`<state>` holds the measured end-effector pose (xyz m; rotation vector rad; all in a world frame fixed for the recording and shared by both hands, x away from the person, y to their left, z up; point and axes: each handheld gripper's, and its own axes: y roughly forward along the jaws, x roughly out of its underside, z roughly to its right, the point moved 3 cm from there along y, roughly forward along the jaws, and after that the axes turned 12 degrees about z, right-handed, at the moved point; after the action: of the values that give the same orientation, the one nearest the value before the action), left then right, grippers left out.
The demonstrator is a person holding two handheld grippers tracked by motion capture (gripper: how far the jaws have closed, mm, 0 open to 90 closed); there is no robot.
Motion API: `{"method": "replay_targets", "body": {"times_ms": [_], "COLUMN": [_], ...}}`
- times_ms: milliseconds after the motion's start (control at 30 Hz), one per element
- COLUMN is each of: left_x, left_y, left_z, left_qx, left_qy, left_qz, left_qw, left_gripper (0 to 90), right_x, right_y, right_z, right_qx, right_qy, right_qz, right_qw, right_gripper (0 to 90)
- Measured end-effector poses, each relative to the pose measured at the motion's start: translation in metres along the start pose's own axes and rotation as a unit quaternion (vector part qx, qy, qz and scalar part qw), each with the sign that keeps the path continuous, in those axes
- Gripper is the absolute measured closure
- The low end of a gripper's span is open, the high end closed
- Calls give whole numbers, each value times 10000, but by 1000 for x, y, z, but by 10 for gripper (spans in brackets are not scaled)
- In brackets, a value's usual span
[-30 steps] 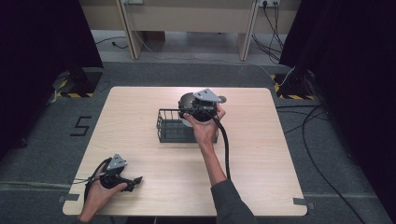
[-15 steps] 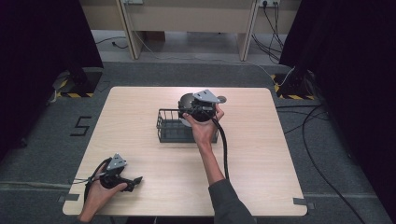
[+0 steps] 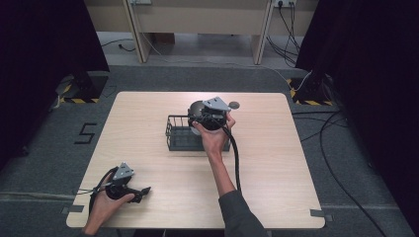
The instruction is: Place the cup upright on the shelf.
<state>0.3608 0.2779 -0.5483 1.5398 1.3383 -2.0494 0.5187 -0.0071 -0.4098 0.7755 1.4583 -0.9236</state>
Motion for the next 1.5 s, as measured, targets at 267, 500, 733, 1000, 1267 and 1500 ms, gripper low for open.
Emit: {"method": "replay_targets", "body": {"times_ms": [267,500,733,1000,1267,1500], "left_x": [0,0,0,0,0,0], "left_y": [0,0,0,0,0,0], "left_z": [0,0,0,0,0,0], "left_qx": [5,8,12,14,13,12], "left_qy": [2,10,13,16,13,2], "left_qz": [-1,-6,-8,-9,-7,2], "left_qw": [10000,10000,10000,10000,10000,10000], "left_gripper": [0,0,0,0,0,0], "right_x": [10,20,27,25,23,14], "right_y": [2,4,7,5,6,5], "right_z": [0,-2,-7,-10,-10,-11], "right_qx": [11,-51,-11,-53,-13,-40], "right_qy": [84,170,102,-54,-130,-355], "right_qz": [-53,-165,-260,-421,-498,-322], "right_qw": [10000,9997,9996,9991,9987,9988], "right_gripper": [64,63,61,59,57,124]}}
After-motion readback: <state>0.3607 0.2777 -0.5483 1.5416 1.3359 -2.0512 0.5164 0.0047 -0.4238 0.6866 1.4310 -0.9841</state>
